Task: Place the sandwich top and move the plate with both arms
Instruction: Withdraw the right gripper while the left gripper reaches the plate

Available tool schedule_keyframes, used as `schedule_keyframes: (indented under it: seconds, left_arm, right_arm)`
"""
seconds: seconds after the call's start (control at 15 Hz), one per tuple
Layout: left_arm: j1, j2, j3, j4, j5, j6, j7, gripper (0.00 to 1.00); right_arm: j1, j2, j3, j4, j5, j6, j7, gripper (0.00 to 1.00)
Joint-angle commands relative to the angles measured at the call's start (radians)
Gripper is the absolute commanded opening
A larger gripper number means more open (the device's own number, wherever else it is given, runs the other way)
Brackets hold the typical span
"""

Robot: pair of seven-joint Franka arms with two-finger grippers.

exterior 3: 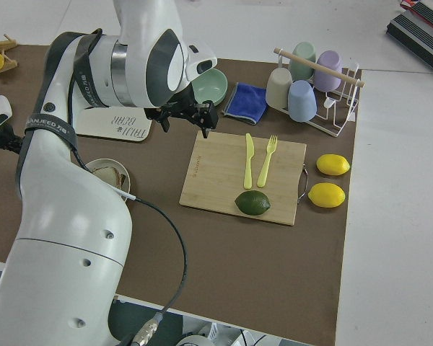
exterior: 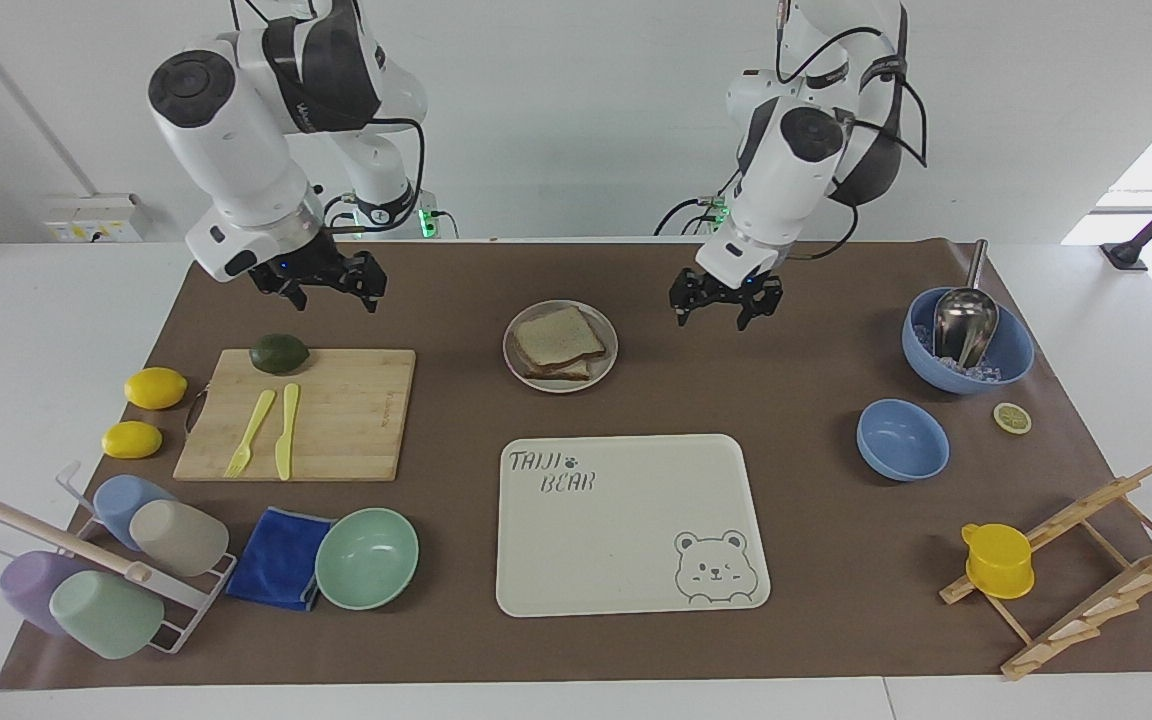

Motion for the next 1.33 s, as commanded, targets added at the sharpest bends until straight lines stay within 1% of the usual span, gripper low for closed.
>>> schedule_keyframes:
  seconds: [0.0, 0.13, 0.27, 0.33, 0.47, 0.53, 0.67, 0.8, 0.93, 1.0, 1.07, 1.13, 1.27]
  left_arm:
    - [-0.052, 0.005, 0.018, -0.055, -0.028, 0.087, -0.017, 1.0]
    - [-0.086, 0.025, 0.018, -0.074, -0.037, 0.138, -0.047, 1.0]
    - [-0.1, 0.026, 0.018, -0.091, -0.076, 0.154, -0.052, 1.0]
    - [-0.112, 0.028, 0.018, -0.1, -0.088, 0.154, -0.055, 1.0]
    - [-0.129, 0.028, 0.018, -0.117, -0.097, 0.16, -0.069, 0.95]
    - [-0.143, 0.026, 0.018, -0.118, -0.106, 0.164, -0.078, 0.94]
    - [-0.161, 0.029, 0.018, -0.12, -0.137, 0.173, -0.153, 0.85]
    - [-0.181, 0.04, 0.018, -0.129, -0.14, 0.206, -0.191, 0.83]
    - [-0.197, 0.042, 0.018, -0.147, -0.139, 0.239, -0.251, 0.74]
    - [-0.197, 0.042, 0.018, -0.15, -0.14, 0.246, -0.255, 0.73]
    - [-0.197, 0.042, 0.018, -0.15, -0.14, 0.246, -0.259, 0.7]
    - [-0.197, 0.043, 0.018, -0.154, -0.139, 0.25, -0.267, 0.64]
    - [-0.195, 0.046, 0.018, -0.154, -0.14, 0.27, -0.284, 0.5]
  right_arm:
    - [0.039, -0.011, -0.039, 0.002, -0.036, -0.014, -0.079, 1.0]
    - [0.049, -0.014, -0.036, 0.008, -0.053, -0.003, -0.074, 1.0]
    - [0.079, 0.002, -0.036, 0.033, -0.096, -0.015, -0.068, 1.0]
    - [0.068, 0.002, -0.036, 0.033, -0.091, -0.028, -0.074, 1.0]
    - [0.007, -0.006, -0.039, 0.024, -0.038, -0.035, -0.088, 1.0]
    - [-0.003, -0.006, -0.035, 0.025, -0.036, -0.052, -0.087, 1.0]
    - [-0.009, -0.006, -0.021, 0.022, -0.038, -0.062, -0.085, 1.0]
    - [-0.059, -0.006, 0.031, 0.024, -0.038, -0.068, -0.085, 1.0]
    - [-0.069, -0.006, 0.042, 0.024, -0.038, -0.063, -0.079, 1.0]
    - [-0.069, -0.006, 0.042, 0.022, -0.036, -0.06, -0.076, 1.0]
    - [-0.063, -0.006, 0.042, 0.022, -0.036, -0.062, -0.073, 1.0]
    - [-0.061, -0.006, 0.042, 0.024, -0.036, -0.066, -0.071, 1.0]
    - [-0.069, -0.001, 0.041, 0.024, -0.035, -0.063, -0.073, 1.0]
